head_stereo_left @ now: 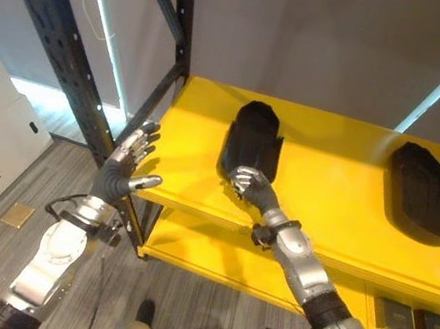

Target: Move parts from the plastic box to the shelf.

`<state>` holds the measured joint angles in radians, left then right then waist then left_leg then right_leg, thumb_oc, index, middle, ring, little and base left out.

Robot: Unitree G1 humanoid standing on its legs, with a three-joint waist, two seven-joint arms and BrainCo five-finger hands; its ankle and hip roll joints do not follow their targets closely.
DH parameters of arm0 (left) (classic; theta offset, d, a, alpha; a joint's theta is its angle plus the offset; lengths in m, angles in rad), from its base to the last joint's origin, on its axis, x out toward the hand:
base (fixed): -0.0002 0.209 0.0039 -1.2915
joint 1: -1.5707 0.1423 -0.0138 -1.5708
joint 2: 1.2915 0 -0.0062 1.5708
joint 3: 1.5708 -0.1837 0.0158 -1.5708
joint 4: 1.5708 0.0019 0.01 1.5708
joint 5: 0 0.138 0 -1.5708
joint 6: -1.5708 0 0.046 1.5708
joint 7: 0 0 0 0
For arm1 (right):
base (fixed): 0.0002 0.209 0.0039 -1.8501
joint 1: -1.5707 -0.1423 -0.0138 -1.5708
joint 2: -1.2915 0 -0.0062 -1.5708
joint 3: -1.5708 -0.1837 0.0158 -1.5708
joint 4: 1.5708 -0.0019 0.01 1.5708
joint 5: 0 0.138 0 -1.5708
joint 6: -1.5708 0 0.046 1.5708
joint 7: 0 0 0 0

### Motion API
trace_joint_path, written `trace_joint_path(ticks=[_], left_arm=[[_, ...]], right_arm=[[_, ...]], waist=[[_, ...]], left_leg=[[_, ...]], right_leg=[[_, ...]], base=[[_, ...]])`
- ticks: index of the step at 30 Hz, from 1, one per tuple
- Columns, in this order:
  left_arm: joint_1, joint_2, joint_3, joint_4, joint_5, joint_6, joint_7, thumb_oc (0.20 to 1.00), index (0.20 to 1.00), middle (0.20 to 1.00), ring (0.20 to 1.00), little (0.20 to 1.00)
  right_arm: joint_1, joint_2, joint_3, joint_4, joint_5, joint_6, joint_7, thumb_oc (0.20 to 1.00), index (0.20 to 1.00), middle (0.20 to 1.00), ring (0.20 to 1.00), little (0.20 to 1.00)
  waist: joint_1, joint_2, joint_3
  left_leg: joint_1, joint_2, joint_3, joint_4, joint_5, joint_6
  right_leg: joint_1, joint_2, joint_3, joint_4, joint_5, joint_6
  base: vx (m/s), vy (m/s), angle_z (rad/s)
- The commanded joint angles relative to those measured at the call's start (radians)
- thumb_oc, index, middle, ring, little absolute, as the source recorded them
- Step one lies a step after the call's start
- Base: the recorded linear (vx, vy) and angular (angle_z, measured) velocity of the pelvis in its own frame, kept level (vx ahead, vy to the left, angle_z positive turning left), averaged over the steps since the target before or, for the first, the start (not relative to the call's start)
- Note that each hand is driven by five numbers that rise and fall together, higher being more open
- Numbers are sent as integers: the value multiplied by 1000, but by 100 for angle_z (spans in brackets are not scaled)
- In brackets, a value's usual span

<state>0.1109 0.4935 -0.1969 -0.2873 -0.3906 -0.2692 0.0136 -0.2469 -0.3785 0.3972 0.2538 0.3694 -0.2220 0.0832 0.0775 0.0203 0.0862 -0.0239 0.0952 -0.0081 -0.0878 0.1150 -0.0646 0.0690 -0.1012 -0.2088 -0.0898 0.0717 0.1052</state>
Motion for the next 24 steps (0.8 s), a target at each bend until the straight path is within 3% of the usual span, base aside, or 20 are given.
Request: trace_joint_path(ticks=[1,4,5,6,12,16,20,24], left_arm=[[-44,27,60,-11,31,-38,19,1000,1000,1000,1000,1000],[-33,20,75,-17,45,-40,22,1000,1000,1000,1000,1000],[-27,17,91,-25,61,-43,20,1000,1000,1000,1000,1000],[-28,16,95,-26,65,-44,16,1000,1000,1000,1000,1000],[-43,5,87,-21,78,-35,4,1000,1000,1000,1000,1000],[-85,-11,49,-2,90,-34,0,1000,1000,1000,1000,1000],[-101,-13,42,16,115,-39,5,1000,1000,1000,1000,1000],[-111,-12,29,40,142,-42,16,1000,1000,1000,1000,1000]], right_arm=[[43,-40,-95,-192,64,-64,22,200,200,200,200,200],[122,-76,-172,-357,47,-85,34,200,200,200,200,200],[190,-102,-260,-473,13,-117,29,705,705,705,705,705],[223,-112,-295,-522,-2,-125,29,1000,1000,1000,1000,1000],[323,-121,-381,-571,-68,-120,24,1000,1000,1000,1000,1000],[326,-114,-371,-550,-95,-108,20,1000,1000,1000,1000,1000],[339,-102,-341,-527,-104,-100,28,1000,1000,1000,1000,1000],[402,-77,-358,-450,-118,-93,1,1000,1000,1000,1000,1000]], waist=[[-30,-37,29],[-49,-38,25],[-76,-41,19],[-90,-43,15],[-139,-43,-5],[-194,-43,-16],[-213,-45,-26],[-228,-48,-34]], left_leg=[[89,5,51,1,-168,-4],[94,6,58,1,-173,-3],[100,7,68,1,-177,-2],[103,8,74,1,-180,-1],[123,10,103,1,-194,6],[161,4,163,1,-217,29],[187,-2,227,1,-232,45],[196,-3,232,1,-235,47]], right_leg=[[40,-17,-3,3,-136,16],[39,-18,5,3,-136,18],[36,-20,16,3,-135,21],[34,-20,24,3,-134,23],[27,-22,61,5,-126,27],[-1,-19,148,23,-111,35],[-25,-14,223,24,-95,38],[-22,-16,230,26,-94,40]], base=[[-12,42,-1],[-8,15,-3],[-22,30,-8],[-32,39,-19],[-26,41,-31],[-38,88,-34],[-37,71,-85],[-19,31,-34]])
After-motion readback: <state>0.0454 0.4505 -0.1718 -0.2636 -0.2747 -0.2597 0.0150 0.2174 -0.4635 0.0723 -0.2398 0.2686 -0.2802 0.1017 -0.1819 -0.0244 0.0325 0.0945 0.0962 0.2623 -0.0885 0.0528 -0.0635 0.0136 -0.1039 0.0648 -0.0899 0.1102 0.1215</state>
